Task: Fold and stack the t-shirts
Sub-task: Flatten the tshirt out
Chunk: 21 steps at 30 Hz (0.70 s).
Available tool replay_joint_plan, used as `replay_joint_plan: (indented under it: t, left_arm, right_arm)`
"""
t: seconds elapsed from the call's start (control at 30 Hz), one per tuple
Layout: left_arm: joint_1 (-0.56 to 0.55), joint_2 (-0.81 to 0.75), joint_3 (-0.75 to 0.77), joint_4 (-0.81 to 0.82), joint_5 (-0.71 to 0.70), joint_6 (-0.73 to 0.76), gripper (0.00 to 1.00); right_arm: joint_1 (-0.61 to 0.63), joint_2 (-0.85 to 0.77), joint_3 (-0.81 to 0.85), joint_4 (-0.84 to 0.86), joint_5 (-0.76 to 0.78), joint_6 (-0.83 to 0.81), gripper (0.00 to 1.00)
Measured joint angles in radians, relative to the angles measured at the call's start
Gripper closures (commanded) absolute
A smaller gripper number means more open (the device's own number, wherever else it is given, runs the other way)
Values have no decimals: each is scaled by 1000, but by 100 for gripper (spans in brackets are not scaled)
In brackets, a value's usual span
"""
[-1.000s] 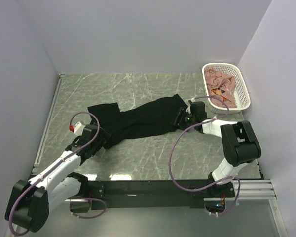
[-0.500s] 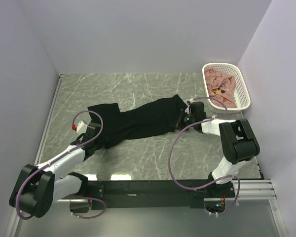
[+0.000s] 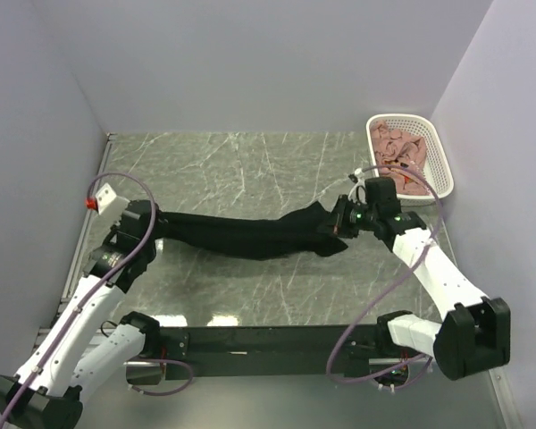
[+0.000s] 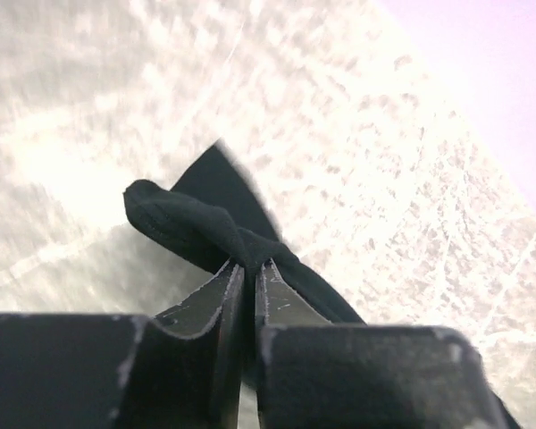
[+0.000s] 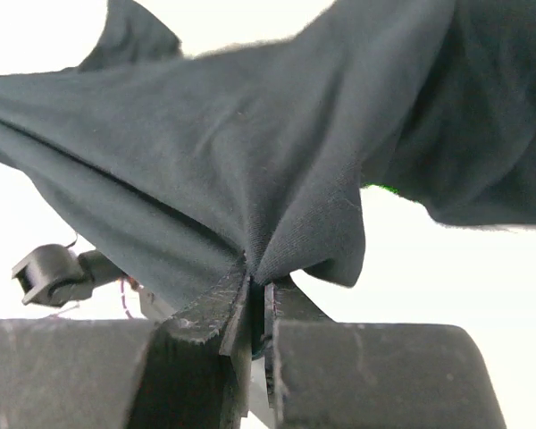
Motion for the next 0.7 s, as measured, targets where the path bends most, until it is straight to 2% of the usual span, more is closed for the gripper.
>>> replay_joint_plan:
  t: [0.07, 0.17, 0.3, 0.4, 0.47, 0.5, 0.57, 0.7]
  left_arm:
    - [-2, 18, 42, 16, -15, 85, 85]
    - [0, 142, 102, 83, -25, 200, 84]
    - [26, 467, 271, 164, -29, 327, 87]
    - [67, 741, 482, 183, -9, 384, 83]
    - [90, 883, 620, 199, 14, 408, 72]
    - [99, 937, 682, 193, 25, 419, 58]
    - [112, 994, 758, 200, 55, 438, 41]
    - [121, 961, 753, 226, 124, 451, 26]
  right_arm:
    - [2, -23, 59, -62, 1, -18, 97]
    - [2, 31, 147, -102, 6, -32, 97]
    - [1, 220, 268, -116, 32, -23, 90]
    - [-1, 386, 401, -119, 96, 3, 74]
    - [-3, 465, 486, -114, 147, 14, 64]
    - [-5, 496, 527, -119, 175, 20, 55]
    - [-8, 525, 578, -114, 234, 33, 46]
    - [-11, 499, 578, -96, 305, 32, 42]
